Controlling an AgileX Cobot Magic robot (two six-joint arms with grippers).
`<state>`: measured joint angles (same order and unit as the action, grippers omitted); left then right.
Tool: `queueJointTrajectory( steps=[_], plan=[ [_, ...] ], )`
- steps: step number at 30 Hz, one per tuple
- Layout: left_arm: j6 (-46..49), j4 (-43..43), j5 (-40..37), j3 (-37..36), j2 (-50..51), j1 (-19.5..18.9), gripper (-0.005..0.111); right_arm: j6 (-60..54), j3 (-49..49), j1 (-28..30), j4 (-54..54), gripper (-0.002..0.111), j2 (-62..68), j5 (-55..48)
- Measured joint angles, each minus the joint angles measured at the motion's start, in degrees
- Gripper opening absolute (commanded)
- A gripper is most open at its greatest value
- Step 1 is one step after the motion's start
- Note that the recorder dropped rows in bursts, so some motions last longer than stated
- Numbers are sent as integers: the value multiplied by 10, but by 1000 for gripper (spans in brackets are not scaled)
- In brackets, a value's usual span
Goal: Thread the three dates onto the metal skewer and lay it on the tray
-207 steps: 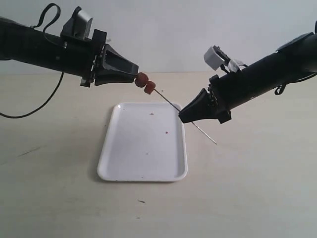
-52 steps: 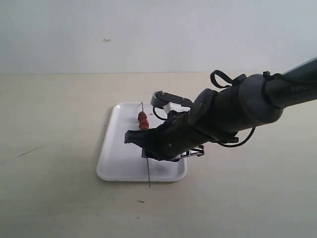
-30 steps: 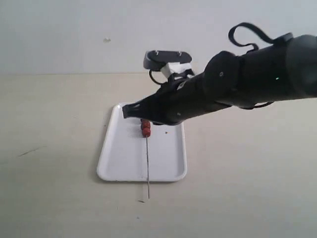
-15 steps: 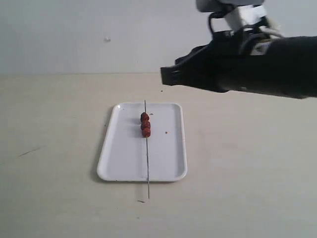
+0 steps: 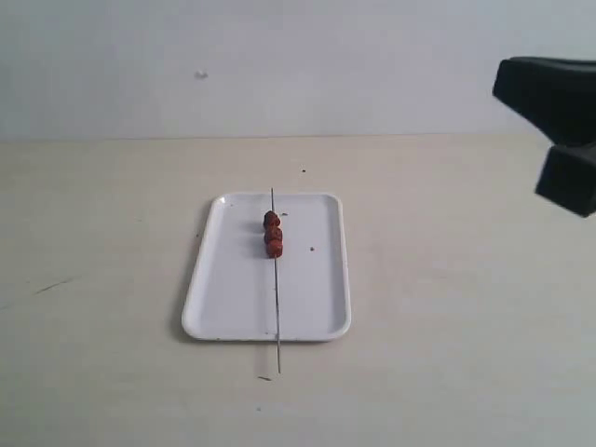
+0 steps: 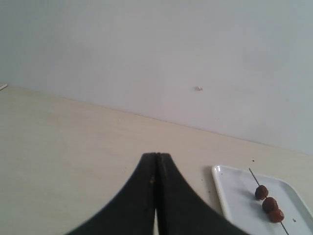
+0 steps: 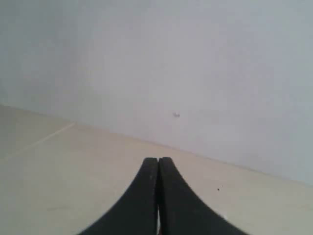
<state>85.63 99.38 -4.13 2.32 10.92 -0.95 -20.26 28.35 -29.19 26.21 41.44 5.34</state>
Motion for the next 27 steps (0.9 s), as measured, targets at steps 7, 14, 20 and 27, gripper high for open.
queueJointTrajectory(
  steps=[7, 14, 20, 27],
  plan=[
    [-1, 0, 0, -3, 0, 0, 0, -1, -1, 0, 0, 0, -60, 1],
    [-1, 0, -2, -3, 0, 0, 0, -14, -1, 29, -15, 0, -98, -12],
    [-1, 0, -2, -3, 0, 0, 0, -20, -31, 216, -24, 0, -199, -105],
    [-1, 1, -2, -3, 0, 0, 0, -22, -89, 314, -26, 0, -282, -122]
  ],
)
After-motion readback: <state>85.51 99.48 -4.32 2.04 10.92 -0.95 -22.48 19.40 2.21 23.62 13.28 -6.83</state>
